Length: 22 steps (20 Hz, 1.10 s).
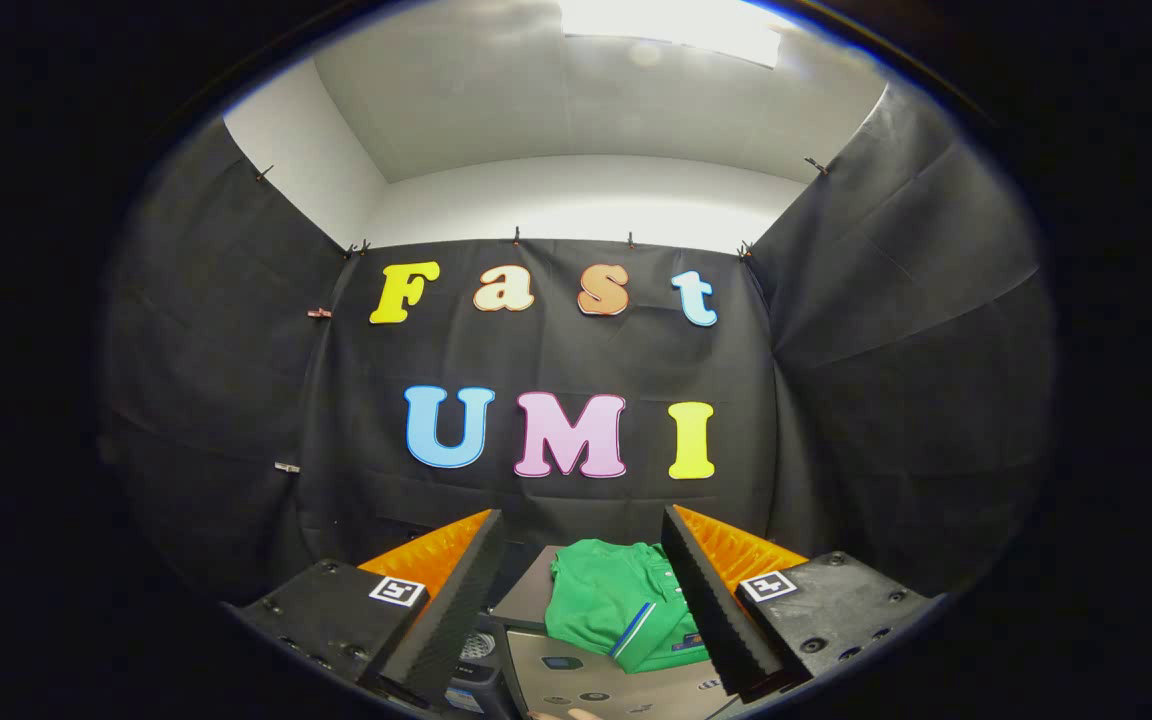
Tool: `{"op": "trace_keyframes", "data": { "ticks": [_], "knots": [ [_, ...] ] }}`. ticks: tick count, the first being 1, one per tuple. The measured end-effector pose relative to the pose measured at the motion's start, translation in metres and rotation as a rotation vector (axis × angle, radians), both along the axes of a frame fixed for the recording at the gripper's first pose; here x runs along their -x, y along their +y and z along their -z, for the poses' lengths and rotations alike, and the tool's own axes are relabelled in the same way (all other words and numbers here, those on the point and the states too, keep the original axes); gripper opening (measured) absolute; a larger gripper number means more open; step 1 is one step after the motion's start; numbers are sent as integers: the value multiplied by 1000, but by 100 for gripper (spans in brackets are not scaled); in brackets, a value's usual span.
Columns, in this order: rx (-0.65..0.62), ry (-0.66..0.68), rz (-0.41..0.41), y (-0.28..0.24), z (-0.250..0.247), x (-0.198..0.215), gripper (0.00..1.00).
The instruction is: Put the clothes into the washing machine and then close the washing machine lid.
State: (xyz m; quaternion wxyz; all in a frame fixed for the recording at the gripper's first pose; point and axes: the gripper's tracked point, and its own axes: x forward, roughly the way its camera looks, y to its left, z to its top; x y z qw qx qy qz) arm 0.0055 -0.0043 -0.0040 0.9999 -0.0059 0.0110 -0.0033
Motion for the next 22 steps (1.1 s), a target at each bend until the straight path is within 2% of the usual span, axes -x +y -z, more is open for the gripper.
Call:
{"op": "trace_keyframes", "data": {
  "ticks": [9,14,18,22],
  "knots": [
    [0,56,30,-25,3,-44,98],
    [-12,89,86,-56,8,-93,99],
    [-75,152,118,-81,22,-133,99],
    [-86,239,158,-111,47,-176,98]
  ]
}}
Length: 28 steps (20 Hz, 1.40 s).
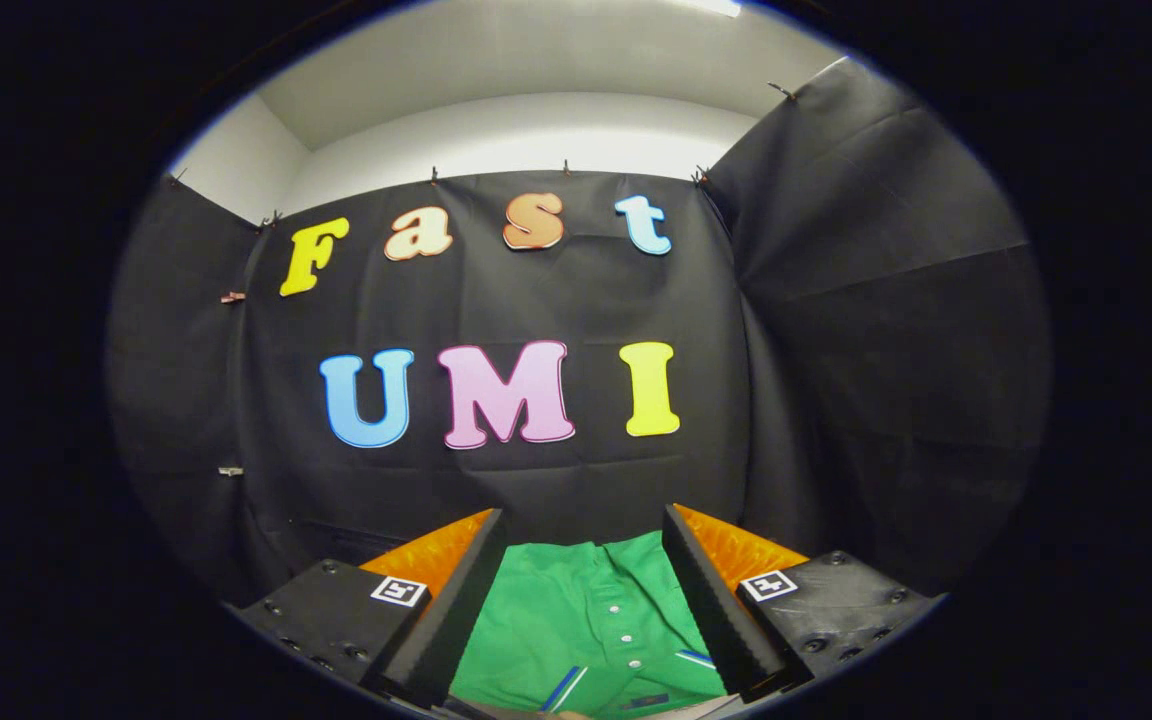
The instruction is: Put the clothes into the washing machine and then close the washing machine lid.
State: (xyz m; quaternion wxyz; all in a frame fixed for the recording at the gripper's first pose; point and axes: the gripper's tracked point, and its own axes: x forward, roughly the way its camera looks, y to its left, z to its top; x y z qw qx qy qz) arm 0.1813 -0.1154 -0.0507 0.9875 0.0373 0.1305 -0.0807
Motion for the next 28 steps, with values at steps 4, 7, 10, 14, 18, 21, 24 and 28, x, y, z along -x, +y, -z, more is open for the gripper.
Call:
{"op": "trace_keyframes", "data": {
  "ticks": [4,7,10,14,18,21,24,28],
  "knots": [
    [3,137,14,-12,38,-33,98],
    [17,249,17,-18,72,-49,98],
    [21,385,18,-24,112,-57,98],
    [45,514,5,-25,152,-61,99],
    [60,596,8,-29,177,-58,99],
    [50,651,2,-30,190,-55,99],
    [45,717,-10,-28,210,-52,99],
    [72,746,-14,-28,213,-51,99]
  ]
}}
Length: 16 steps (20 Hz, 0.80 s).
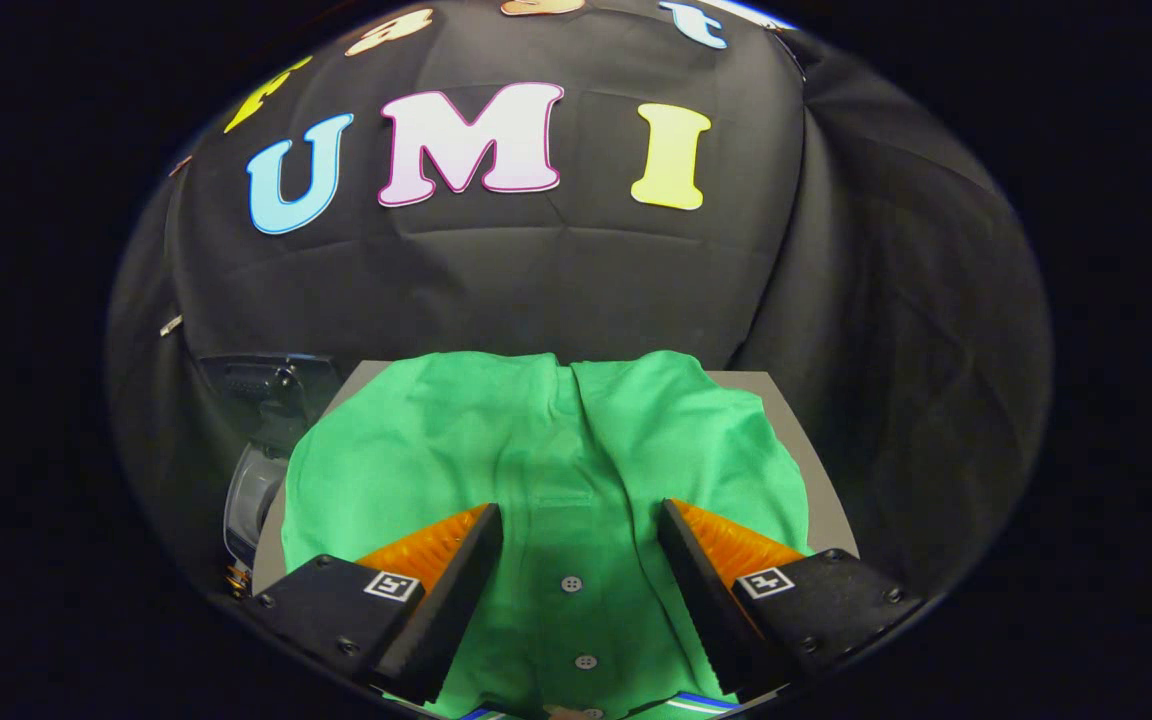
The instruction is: Put the clothes into the washing machine and then close the washing machine lid.
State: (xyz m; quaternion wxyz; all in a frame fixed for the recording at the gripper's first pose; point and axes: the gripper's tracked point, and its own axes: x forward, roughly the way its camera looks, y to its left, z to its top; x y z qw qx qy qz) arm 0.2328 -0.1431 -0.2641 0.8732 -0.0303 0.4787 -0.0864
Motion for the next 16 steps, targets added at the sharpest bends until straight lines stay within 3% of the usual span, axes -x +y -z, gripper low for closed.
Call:
{"op": "trace_keyframes", "data": {
  "ticks": [4,9,11,16],
  "knots": [
    [1,64,-17,1,2,0,98],
    [62,63,-30,-9,2,-3,14],
    [50,48,-38,-9,2,-3,5],
    [-42,-30,18,-11,-12,-4,5]
  ]
}}
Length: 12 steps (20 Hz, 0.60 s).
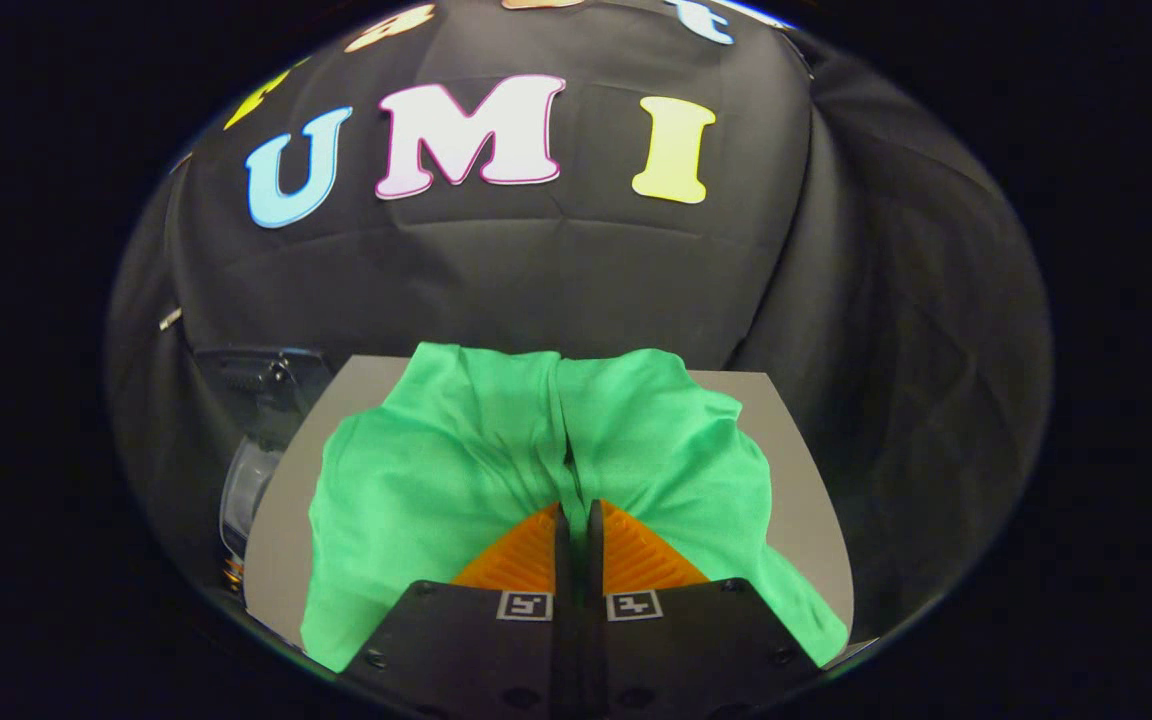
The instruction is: Put the clothes into the washing machine and then close the washing machine lid.
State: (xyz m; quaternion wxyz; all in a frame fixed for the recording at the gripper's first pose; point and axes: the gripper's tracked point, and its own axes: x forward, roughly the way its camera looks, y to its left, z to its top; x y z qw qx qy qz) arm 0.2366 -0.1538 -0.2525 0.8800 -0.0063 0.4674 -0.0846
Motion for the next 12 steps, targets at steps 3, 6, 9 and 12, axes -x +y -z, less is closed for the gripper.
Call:
{"op": "trace_keyframes", "data": {
  "ticks": [3,6,9,12],
  "knots": [
    [-25,-81,3,6,-31,-5,5],
    [-43,-198,-5,15,-80,-10,5],
    [-42,-320,-22,26,-133,-15,5],
    [-34,-431,-48,43,-185,-21,5]
  ]
}}
